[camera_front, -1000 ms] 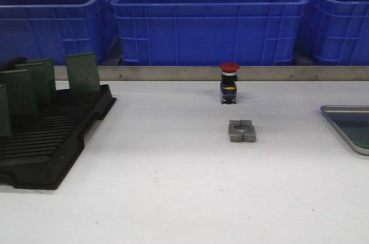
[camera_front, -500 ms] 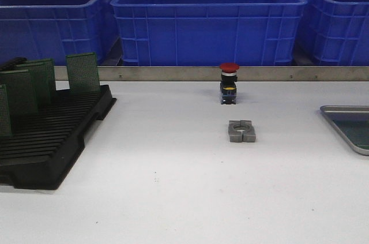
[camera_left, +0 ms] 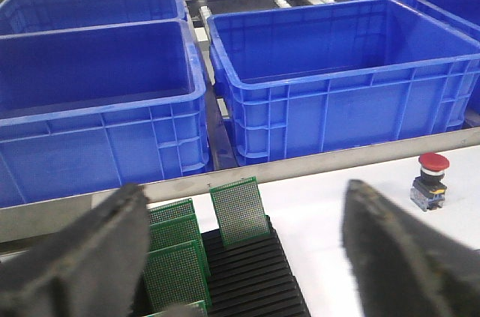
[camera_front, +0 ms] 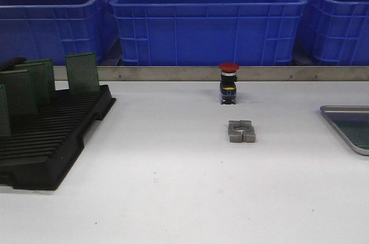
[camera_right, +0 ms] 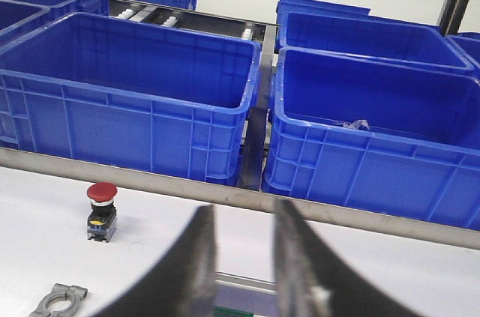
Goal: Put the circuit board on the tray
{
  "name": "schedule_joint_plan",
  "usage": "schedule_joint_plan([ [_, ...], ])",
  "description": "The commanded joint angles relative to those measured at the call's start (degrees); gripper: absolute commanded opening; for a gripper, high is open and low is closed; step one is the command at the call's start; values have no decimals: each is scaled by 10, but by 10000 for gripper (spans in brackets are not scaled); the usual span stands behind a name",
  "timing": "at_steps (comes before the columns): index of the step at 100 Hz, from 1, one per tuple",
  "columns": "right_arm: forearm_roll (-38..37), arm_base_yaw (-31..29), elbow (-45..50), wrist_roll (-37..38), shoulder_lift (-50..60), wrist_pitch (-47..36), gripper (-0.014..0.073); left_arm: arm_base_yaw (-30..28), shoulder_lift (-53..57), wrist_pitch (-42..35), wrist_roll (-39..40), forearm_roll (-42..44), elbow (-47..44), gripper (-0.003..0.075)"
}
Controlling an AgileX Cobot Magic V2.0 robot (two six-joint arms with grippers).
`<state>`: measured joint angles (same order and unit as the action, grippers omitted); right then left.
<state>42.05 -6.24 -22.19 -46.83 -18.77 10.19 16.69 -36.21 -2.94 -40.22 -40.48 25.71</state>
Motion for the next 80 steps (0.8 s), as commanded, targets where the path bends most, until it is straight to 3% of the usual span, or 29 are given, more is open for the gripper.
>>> schedule_joint_plan([
  [1, 9, 0, -16, -4, -3, -39, -10, -1, 1, -40, 6, -3, 17, 295],
  [6, 9, 0, -16, -4, -3, -39, -76, -1, 1, -40, 6, -3, 17, 199],
  [17, 9, 0, -16, -4, -3, -39, -69, -1, 1, -40, 6, -3, 17, -20],
  [80, 9, 0, -16, -4, -3, -38, -69, -1, -2, -40, 5, -3, 17, -18],
])
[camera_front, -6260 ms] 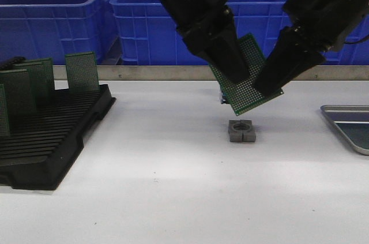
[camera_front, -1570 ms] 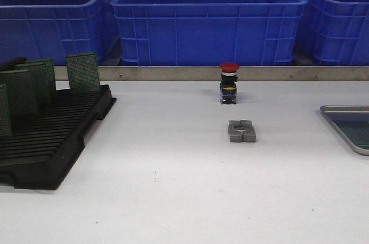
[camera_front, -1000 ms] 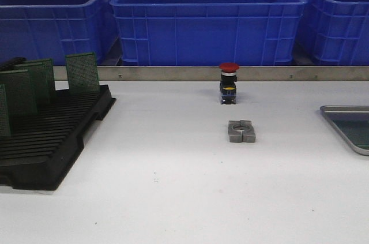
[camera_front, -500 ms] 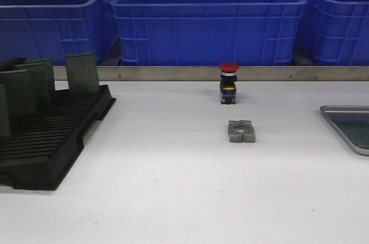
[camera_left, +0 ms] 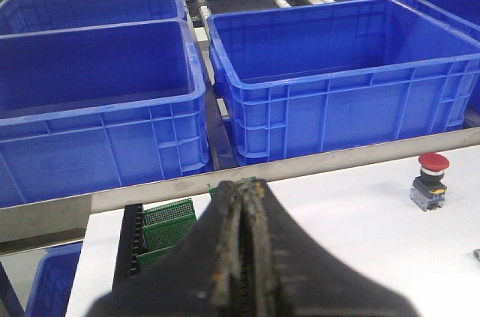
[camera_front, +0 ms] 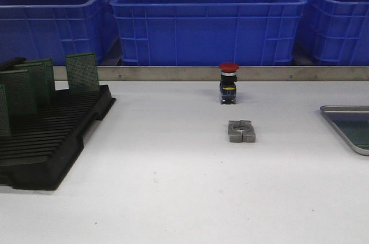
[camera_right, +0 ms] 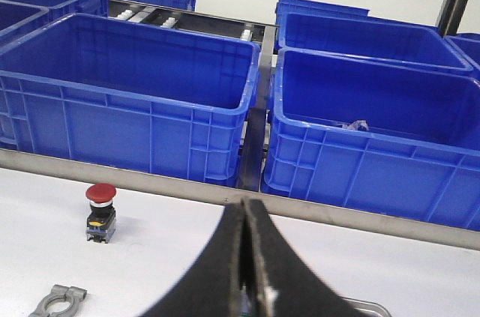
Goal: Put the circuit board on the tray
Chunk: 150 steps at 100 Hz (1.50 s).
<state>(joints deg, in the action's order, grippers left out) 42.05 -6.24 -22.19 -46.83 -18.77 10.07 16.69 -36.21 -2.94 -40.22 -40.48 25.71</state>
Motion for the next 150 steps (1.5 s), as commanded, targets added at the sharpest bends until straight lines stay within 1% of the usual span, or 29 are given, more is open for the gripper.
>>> schedule_joint_plan([
  [1, 9, 0, -16, -4, -3, -37, -69, -1, -2, -40, 5, -3, 17, -18],
  [60, 9, 0, -16, -4, -3, -37, -69, -1, -2, -42, 5, -3, 16, -18],
  [65, 9, 0, -16, -4, -3, -37, -69, -1, -2, -45, 5, 11, 14, -18],
  [68, 9, 0, -16, -4, -3, -37, -69, -1, -2, -45, 8, 35, 12, -18],
  [72, 9, 0, -16, -4, -3, -37, -69, -1, -1, -45, 36, 76, 11, -18],
  [75, 9, 0, -16, -4, -3, -37, -69, -1, 1, -45, 77, 133, 9, -18],
  [77, 9, 0, -16, -4, -3, -37, -69, -1, 5, -45, 117, 158, 7, -18],
  [80, 9, 0, -16, -4, -3, -37, -69, -4, 10, -46, 187, 225, 5, -18],
  [82, 9, 0, -16, -4, -3, -37, -69, -6, 13, -46, 214, 264, 3, -18],
  [87, 9, 0, -16, -4, -3, -37, -69, -10, 25, -46, 311, 342, -4, -18],
  [94, 9, 0, -16, -4, -3, -37, -69, -21, 43, -46, 378, 400, -18, -18],
  [101, 9, 0, -16, -4, -3, -37, -69, -36, 63, -46, 395, 413, -34, -18],
  [112, 9, 0, -16, -4, -3, -37, -69, -62, 103, -45, 398, 423, -64, -18],
  [125, 9, 0, -16, -4, -3, -37, -69, -89, 168, -35, 444, 461, -108, -18],
  [133, 9, 0, -16, -4, -3, -37, -69, -106, 209, -22, 459, 464, -137, -18],
  [150, 9, 0, -16, -4, -3, -37, -69, -119, 298, -18, 470, 471, -208, -18],
])
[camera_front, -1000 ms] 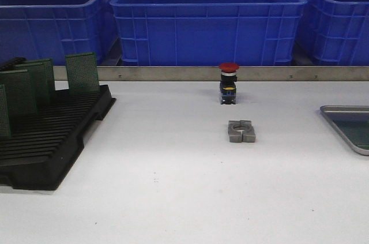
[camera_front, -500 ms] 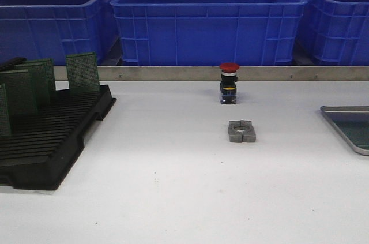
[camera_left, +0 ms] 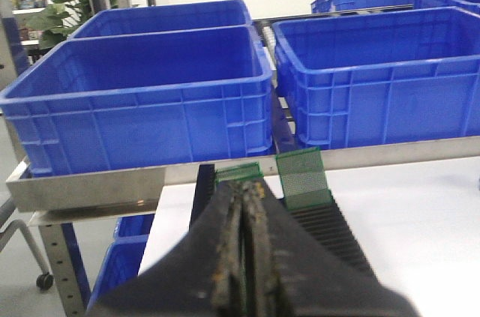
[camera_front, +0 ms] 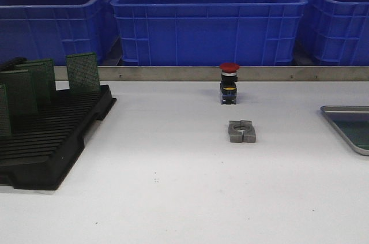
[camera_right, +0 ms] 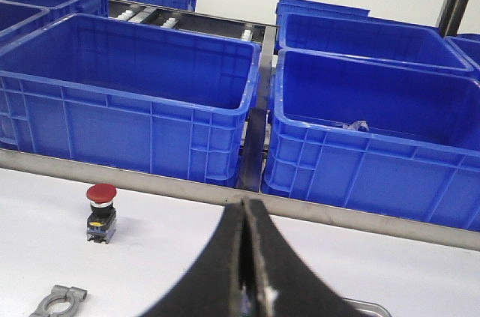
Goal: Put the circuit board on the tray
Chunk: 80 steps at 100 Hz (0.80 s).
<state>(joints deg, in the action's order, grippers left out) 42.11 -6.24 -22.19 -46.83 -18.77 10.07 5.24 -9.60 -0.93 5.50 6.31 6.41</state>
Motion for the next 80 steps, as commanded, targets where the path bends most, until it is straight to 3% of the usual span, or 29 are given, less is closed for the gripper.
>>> schedule_joint_plan([
  [1, 8, 0, -16, -4, -3, -37, -69, -4, 35, -38, 14, 3, -21, -18],
  [25, 8, 0, -16, -4, -3, -37, -69, -4, 121, -2, 34, 10, -67, -18],
  [80, 8, 0, -16, -4, -3, -37, -69, -4, 119, -4, 34, 27, -67, -18],
])
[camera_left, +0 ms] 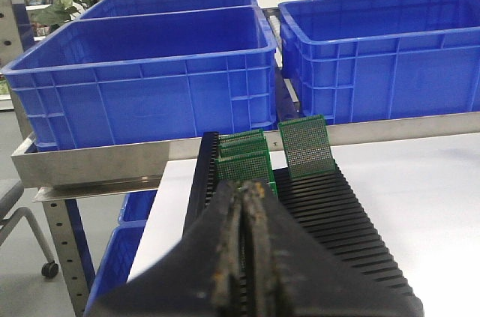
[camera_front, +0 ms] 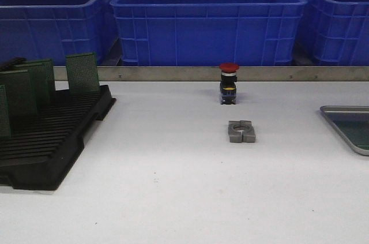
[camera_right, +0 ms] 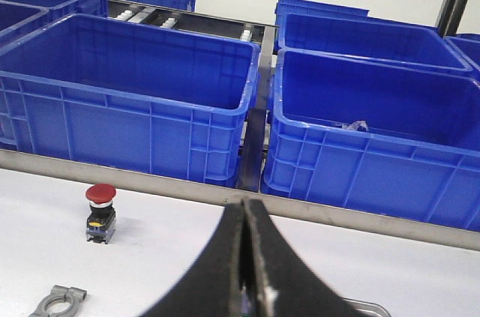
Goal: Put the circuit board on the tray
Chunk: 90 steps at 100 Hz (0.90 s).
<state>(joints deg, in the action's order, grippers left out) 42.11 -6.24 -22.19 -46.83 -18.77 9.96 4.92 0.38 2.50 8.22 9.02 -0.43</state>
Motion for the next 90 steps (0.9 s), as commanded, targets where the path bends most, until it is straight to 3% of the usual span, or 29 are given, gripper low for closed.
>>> schedule_joint_plan([
  [1, 8, 0, -16, -4, -3, -36, -69, -1, 20, -39, 7, 0, 1, -18],
  [90, 8, 0, -16, 5, -3, -48, -69, -1, 20, -39, 7, 0, 1, -18],
])
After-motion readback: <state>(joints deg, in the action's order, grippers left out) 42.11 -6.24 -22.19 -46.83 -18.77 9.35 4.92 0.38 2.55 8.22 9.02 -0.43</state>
